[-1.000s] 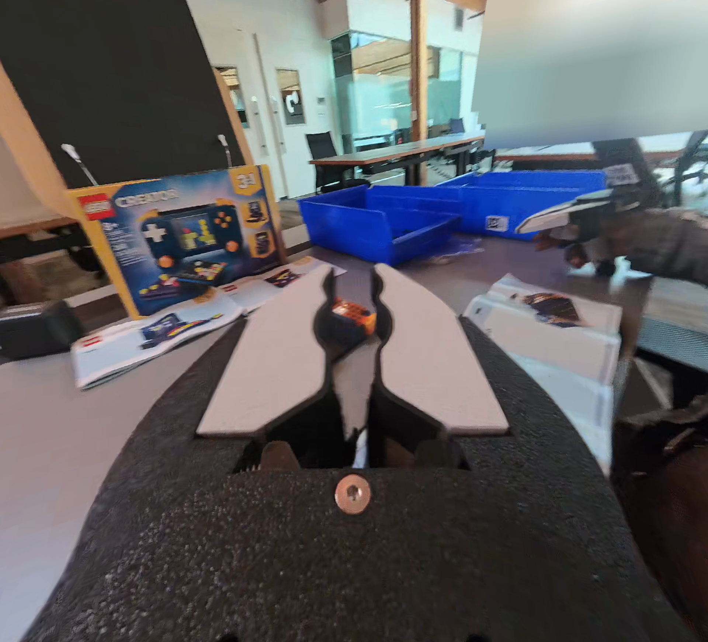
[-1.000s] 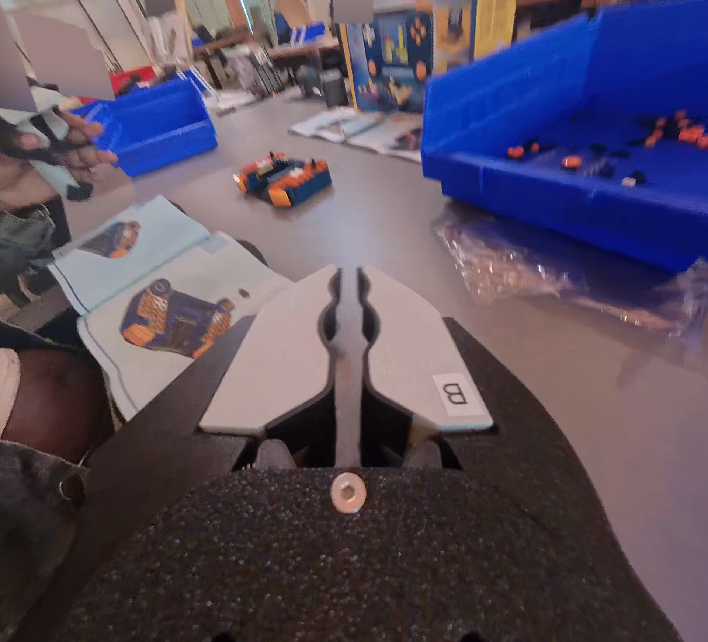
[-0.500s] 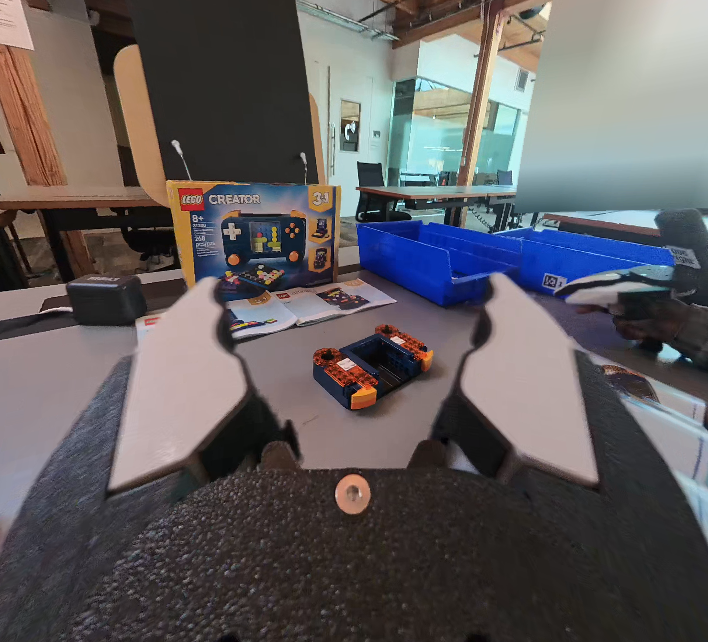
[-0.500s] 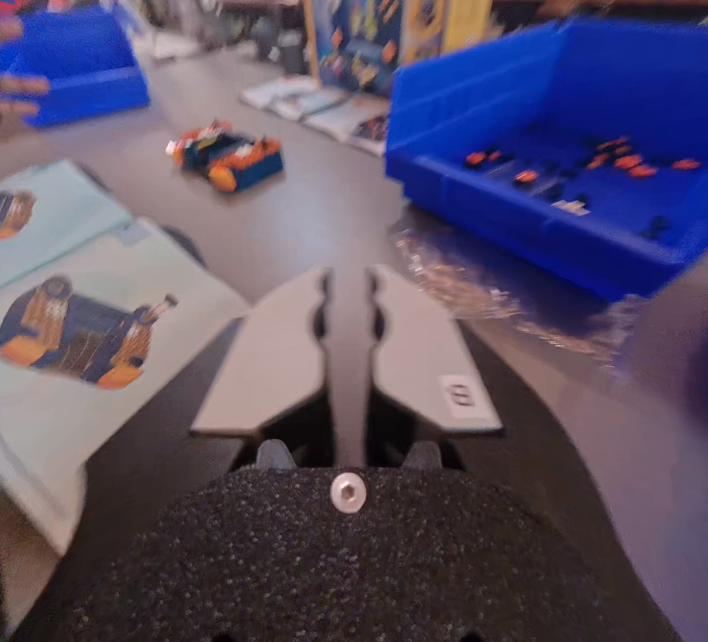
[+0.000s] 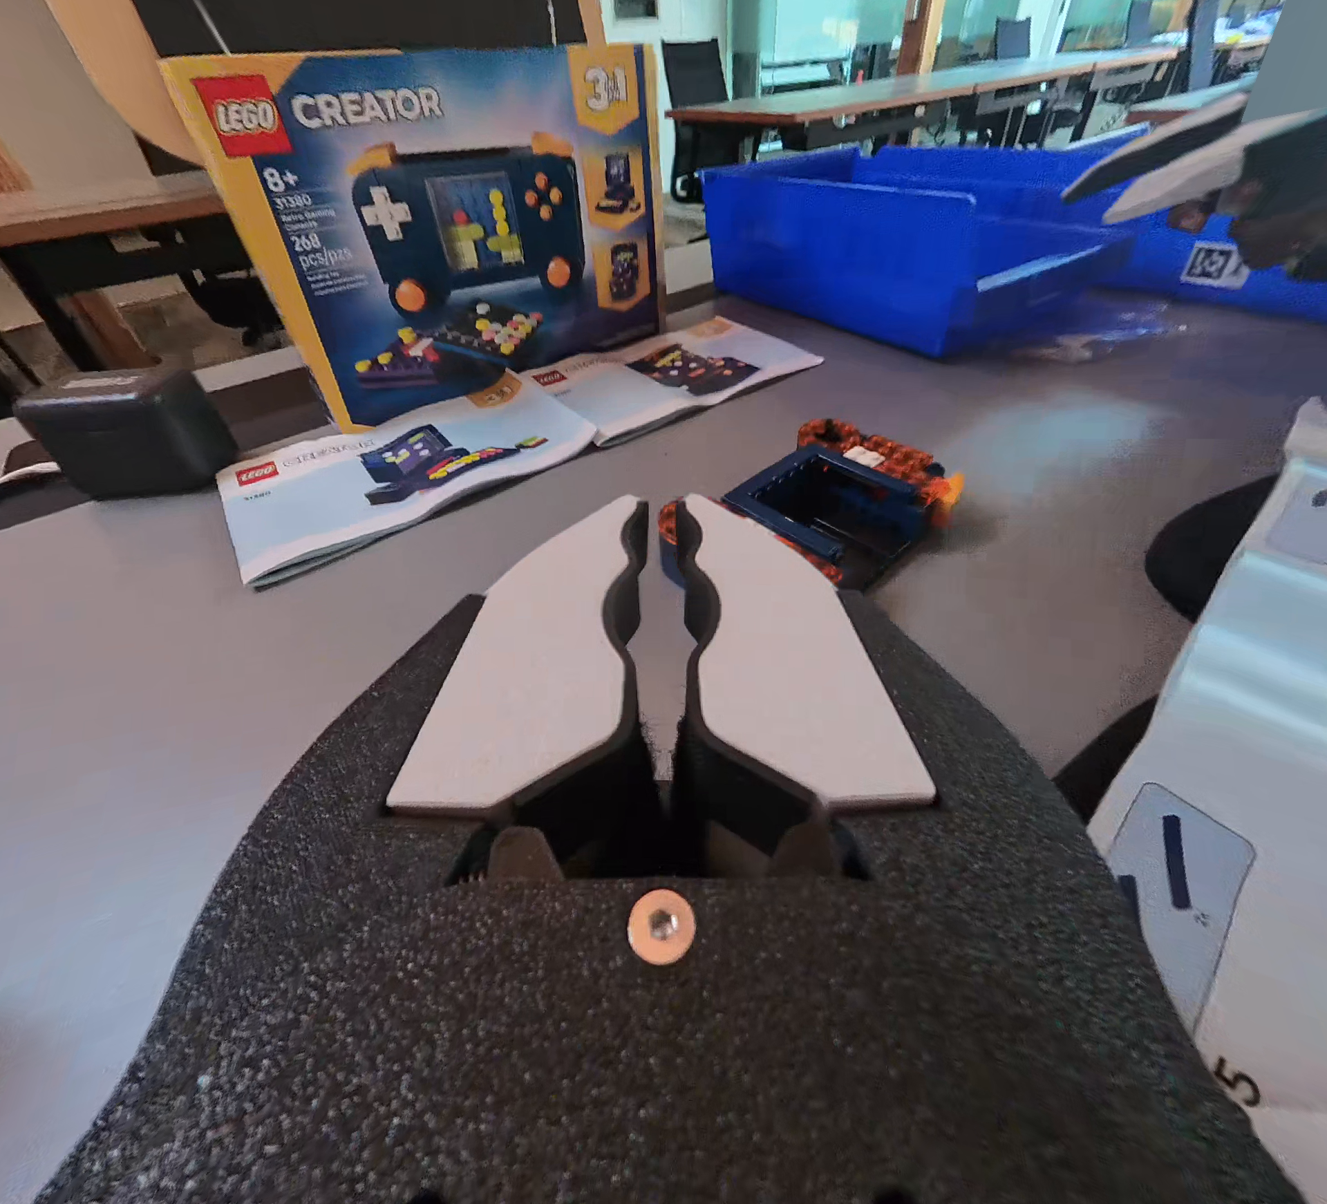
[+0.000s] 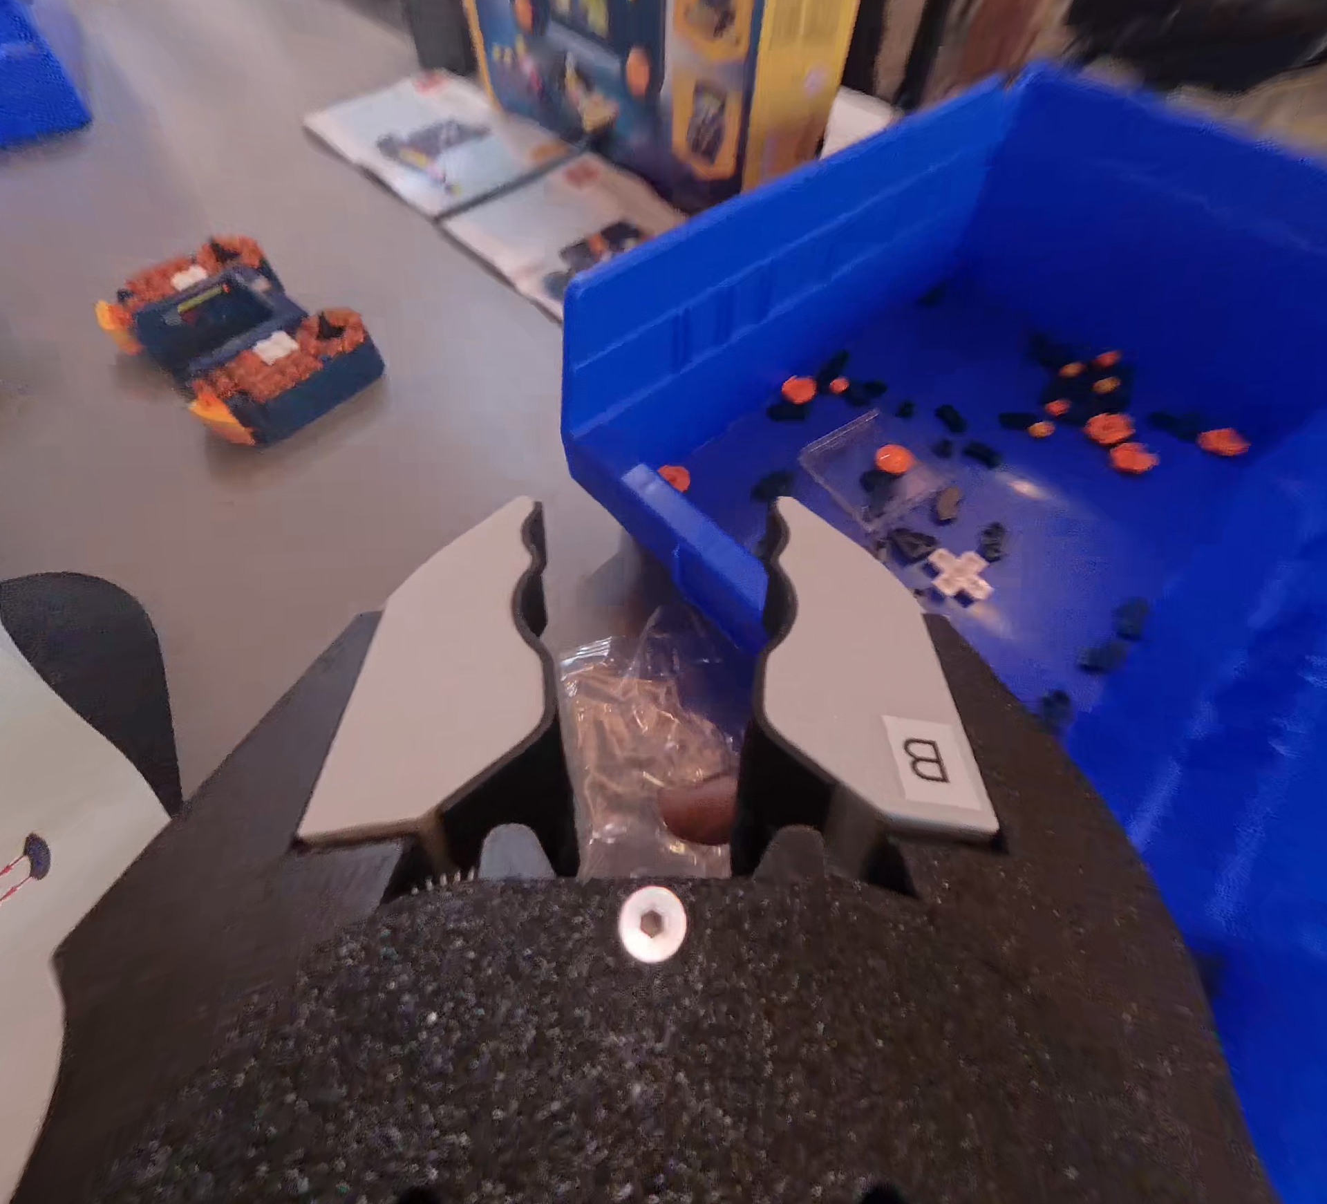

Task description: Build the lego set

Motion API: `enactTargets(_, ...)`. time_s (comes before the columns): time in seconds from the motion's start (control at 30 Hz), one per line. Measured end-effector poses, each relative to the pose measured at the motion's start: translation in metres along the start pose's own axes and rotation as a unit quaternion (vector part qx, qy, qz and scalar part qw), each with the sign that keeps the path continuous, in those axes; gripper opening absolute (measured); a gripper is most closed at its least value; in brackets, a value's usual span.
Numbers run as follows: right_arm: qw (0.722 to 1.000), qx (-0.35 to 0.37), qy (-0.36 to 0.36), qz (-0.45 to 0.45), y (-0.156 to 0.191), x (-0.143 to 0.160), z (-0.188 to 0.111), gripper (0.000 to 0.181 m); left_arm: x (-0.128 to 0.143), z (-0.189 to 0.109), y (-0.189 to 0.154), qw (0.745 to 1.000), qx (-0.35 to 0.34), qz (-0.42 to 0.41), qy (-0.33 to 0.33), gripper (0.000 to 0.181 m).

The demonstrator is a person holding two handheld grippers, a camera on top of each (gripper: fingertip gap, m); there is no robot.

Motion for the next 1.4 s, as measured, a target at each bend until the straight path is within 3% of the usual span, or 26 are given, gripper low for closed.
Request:
enactTargets(0.13,0.994,-0.032,0.103,-0.032,0.005,0.014,0.034,0.068,0.002,0.001,-0.008,0.999,0.014,0.034,-0.008,0.007)
enactTargets(0.2,0.99,-0.017,0.118,-0.072,0.01,0.017,0.027,0.058,0.001,0.001,-0.006,0.999,0.007,0.035,-0.021,0.007)
enactTargets(0.27,0.986,-0.048,0.137,-0.077,0.014,0.016,0.016,0.045,0.001,0.002,-0.004,0.999,-0.004,0.026,-0.027,0.008)
enactTargets(0.37,0.991,-0.087,0.088,-0.059,0.011,-0.008,0.0,0.046,0.0,0.004,-0.004,0.999,-0.004,0.024,-0.028,0.008)
enactTargets(0.43,0.996,-0.039,0.065,-0.037,-0.009,-0.034,-0.007,0.025,0.0,0.004,-0.005,0.999,-0.003,0.031,-0.028,0.008)
enactTargets(0.5,0.99,0.052,0.131,-0.023,-0.039,-0.044,-0.002,0.01,0.0,0.004,-0.006,0.999,-0.003,0.038,-0.029,0.008)
enactTargets(0.57,0.965,0.106,0.238,-0.026,-0.062,-0.037,0.018,0.009,0.001,0.004,-0.008,0.999,0.0,0.043,-0.028,0.008)
enactTargets(0.63,0.945,0.1,0.31,-0.03,-0.072,-0.022,0.044,0.009,0.001,0.004,-0.009,0.999,0.004,0.046,-0.026,0.009)
enactTargets(0.77,0.923,0.082,0.374,-0.021,-0.077,0.001,0.072,0.017,0.001,0.004,-0.011,0.998,0.008,0.054,-0.024,0.009)
enactTargets(1.1,0.919,0.061,0.389,-0.01,-0.077,0.004,0.089,0.02,0.002,0.006,-0.014,0.998,0.02,0.059,-0.018,0.011)
enactTargets(1.27,0.921,0.057,0.384,-0.004,-0.075,0.004,0.09,0.007,0.002,0.006,-0.014,0.998,0.023,0.055,-0.017,0.011)
enactTargets(1.33,0.925,0.085,0.37,-0.008,-0.068,-0.004,0.083,0.007,0.001,0.005,-0.015,0.998,0.022,0.056,-0.02,0.011)
enactTargets(1.4,0.946,0.085,0.313,-0.011,-0.045,-0.029,0.067,0.008,0.001,0.005,-0.014,0.998,0.021,0.056,-0.021,0.011)
Point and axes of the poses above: each gripper's, where its closed fingertips meet, z out along the fingers, x out of its underside, y = z × x across the jaws, the point moved 8 cm from there along -z, back along the fingers, and after that the axes turned 2 degrees about x, right-handed, at the moved point
